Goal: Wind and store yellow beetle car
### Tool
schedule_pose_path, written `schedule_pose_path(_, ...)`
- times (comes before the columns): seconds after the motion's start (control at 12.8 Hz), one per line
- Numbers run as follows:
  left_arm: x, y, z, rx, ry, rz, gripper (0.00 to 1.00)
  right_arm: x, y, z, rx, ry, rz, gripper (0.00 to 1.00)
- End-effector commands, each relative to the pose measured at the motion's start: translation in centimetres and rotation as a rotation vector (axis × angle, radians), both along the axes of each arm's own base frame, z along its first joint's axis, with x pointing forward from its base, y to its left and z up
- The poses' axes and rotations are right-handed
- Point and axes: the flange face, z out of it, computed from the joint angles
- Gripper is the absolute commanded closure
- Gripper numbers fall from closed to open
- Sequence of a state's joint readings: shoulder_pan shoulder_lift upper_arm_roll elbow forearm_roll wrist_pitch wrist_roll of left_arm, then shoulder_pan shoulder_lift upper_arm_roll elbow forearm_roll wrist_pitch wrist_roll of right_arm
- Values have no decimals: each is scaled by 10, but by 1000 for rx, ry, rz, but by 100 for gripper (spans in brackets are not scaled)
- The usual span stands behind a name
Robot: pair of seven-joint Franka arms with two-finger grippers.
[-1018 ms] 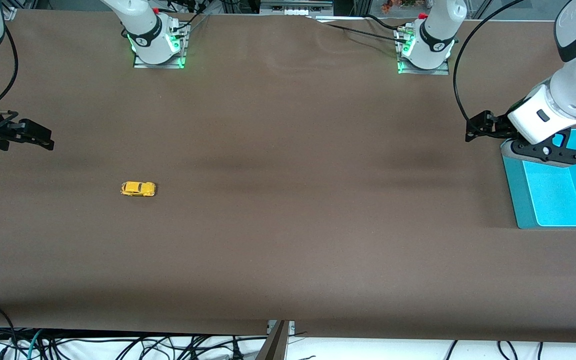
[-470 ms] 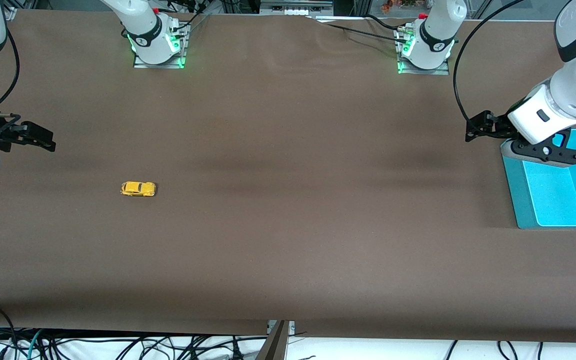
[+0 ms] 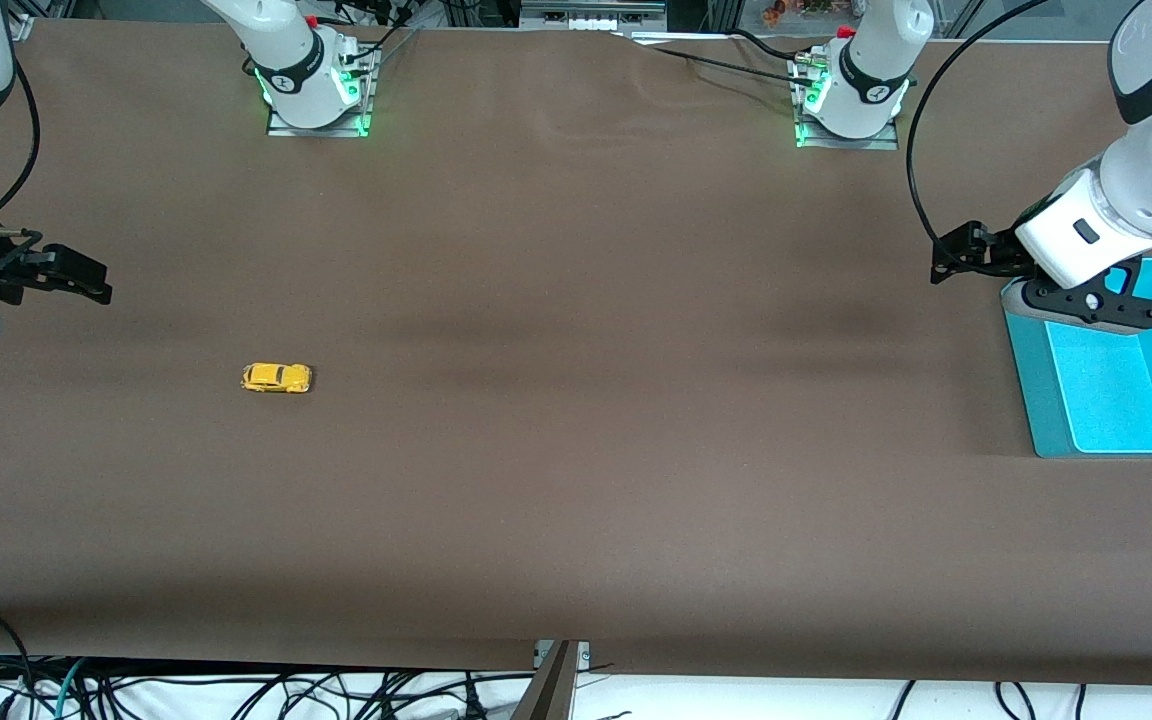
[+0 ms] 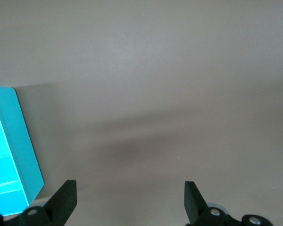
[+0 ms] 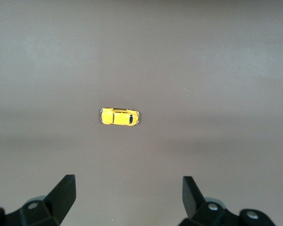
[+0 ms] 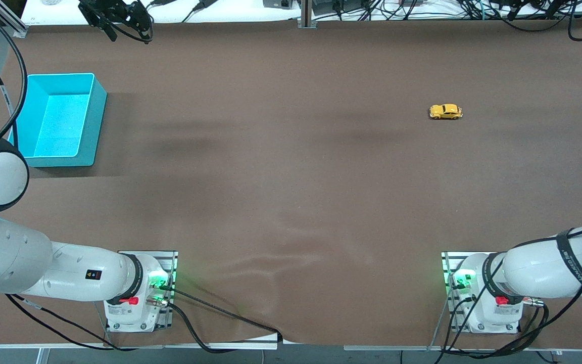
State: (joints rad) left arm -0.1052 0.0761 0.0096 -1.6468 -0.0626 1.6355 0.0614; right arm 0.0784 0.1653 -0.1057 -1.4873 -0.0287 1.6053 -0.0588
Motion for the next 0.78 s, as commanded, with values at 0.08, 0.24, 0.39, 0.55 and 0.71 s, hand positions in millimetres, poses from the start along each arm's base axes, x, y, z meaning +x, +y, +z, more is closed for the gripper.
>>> schedule_pose_path(0.08,4,-1,5,-1,2,9,0,-2,-2,3,-6,-6,-10,0)
schedule_pose_path(0.24,4,-1,5,-1,2,9,0,-2,-2,3,-5,-6,-10,0)
schedule_pose_path(0.39,4,-1,5,-1,2,9,0,-2,1,3,-1,-3,-4,0)
schedule_pose_path(0.55,4,-1,5,-1,2,9,0,-2,12,3,2,2,23,0)
schedule_pose_path(0.71,4,-1,5,-1,2,9,0,3,27,-13,6,28,46,0)
